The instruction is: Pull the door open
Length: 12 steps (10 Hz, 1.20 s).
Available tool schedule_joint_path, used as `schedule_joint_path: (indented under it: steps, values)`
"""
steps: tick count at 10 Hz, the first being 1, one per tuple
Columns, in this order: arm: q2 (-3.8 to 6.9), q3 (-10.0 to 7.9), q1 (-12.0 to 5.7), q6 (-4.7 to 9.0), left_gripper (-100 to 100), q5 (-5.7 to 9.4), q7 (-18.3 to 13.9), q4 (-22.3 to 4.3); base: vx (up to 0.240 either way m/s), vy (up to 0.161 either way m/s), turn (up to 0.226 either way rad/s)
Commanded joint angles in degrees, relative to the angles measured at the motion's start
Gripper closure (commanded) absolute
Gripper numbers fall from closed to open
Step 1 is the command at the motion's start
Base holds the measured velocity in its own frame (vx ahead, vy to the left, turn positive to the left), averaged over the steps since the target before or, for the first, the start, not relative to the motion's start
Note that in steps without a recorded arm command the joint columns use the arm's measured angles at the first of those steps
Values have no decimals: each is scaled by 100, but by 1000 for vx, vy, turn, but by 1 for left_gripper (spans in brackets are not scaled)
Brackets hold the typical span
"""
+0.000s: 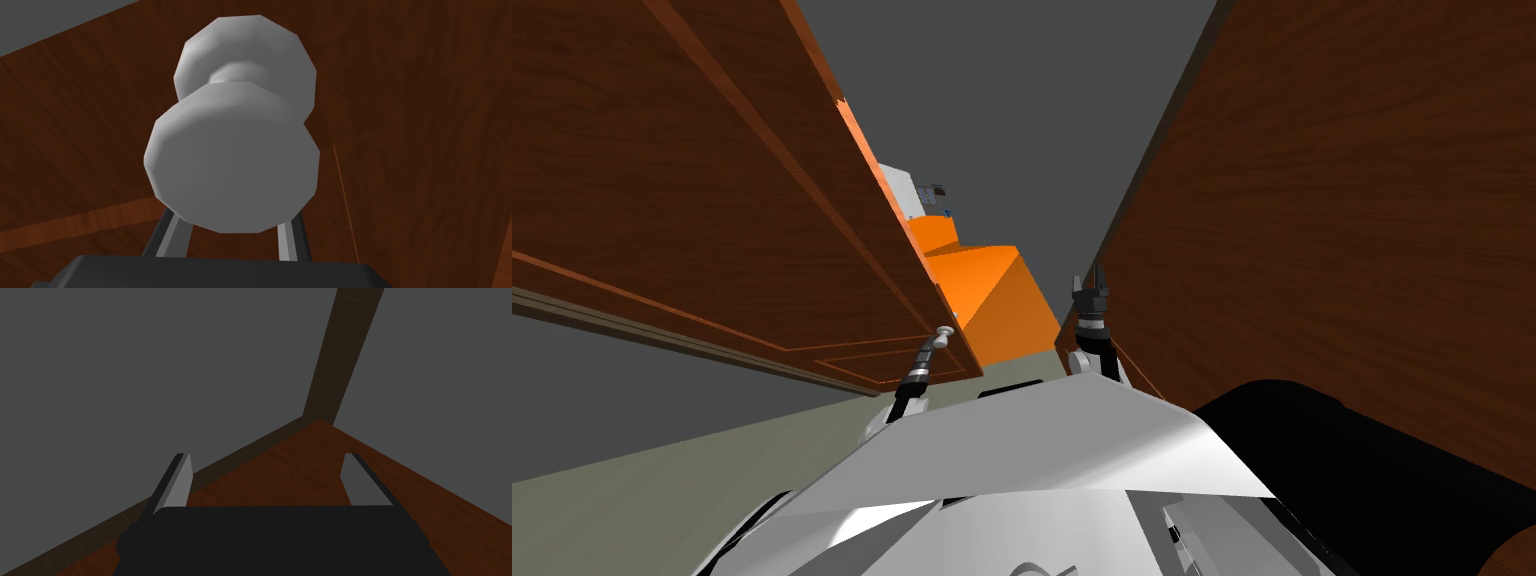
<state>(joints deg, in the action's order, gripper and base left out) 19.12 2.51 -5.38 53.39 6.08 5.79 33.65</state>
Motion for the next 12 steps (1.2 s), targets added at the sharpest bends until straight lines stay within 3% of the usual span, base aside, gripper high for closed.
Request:
schedule_joint_path:
  steps: [1, 12]
  values:
    - [-113, 96, -10, -8, 100, 20, -226, 24, -26, 7, -42]
    - [-142, 169, -4, -83, 100, 423, -1588, 66, -53, 25, -75]
